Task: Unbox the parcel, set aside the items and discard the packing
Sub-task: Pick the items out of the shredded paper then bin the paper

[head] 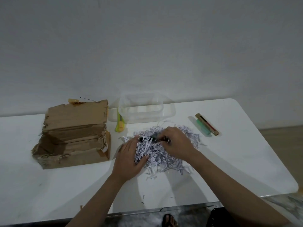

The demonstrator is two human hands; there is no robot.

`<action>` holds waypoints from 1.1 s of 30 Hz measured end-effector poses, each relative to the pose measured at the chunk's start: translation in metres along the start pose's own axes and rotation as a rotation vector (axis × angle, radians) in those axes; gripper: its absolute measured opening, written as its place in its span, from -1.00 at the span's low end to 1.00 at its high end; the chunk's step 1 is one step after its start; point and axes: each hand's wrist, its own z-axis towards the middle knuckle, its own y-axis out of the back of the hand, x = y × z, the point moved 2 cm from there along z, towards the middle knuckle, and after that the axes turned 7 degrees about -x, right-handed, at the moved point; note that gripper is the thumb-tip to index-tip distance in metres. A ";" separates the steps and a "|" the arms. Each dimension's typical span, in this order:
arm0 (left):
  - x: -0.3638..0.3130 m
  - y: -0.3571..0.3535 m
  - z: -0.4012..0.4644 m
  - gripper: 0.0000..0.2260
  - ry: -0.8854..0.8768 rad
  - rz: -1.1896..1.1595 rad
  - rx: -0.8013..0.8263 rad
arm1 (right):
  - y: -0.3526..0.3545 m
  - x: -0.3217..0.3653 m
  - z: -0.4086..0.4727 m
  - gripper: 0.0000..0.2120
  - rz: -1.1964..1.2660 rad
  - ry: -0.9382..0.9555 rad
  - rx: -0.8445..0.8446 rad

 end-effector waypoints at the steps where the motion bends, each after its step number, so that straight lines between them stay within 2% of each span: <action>1: -0.001 0.001 0.000 -0.34 0.002 -0.003 -0.005 | 0.000 -0.002 0.004 -0.88 0.005 -0.030 0.007; 14: -0.003 0.003 0.001 -0.29 0.025 -0.068 -0.025 | -0.003 -0.004 0.029 -0.68 0.104 -0.330 0.047; 20: -0.024 0.002 0.012 -0.14 0.106 -0.018 0.007 | 0.002 -0.002 0.032 -0.86 0.056 -0.350 0.161; 24: -0.034 -0.011 0.025 -0.19 0.118 0.067 0.039 | 0.006 0.001 0.032 -0.91 -0.021 -0.341 0.170; 30: -0.025 -0.026 0.019 -0.32 0.089 0.148 0.009 | 0.011 0.001 0.029 -0.87 -0.080 -0.381 0.049; 33: -0.025 -0.026 0.019 -0.35 0.085 0.157 -0.008 | 0.019 0.002 0.026 -0.91 -0.001 -0.384 -0.065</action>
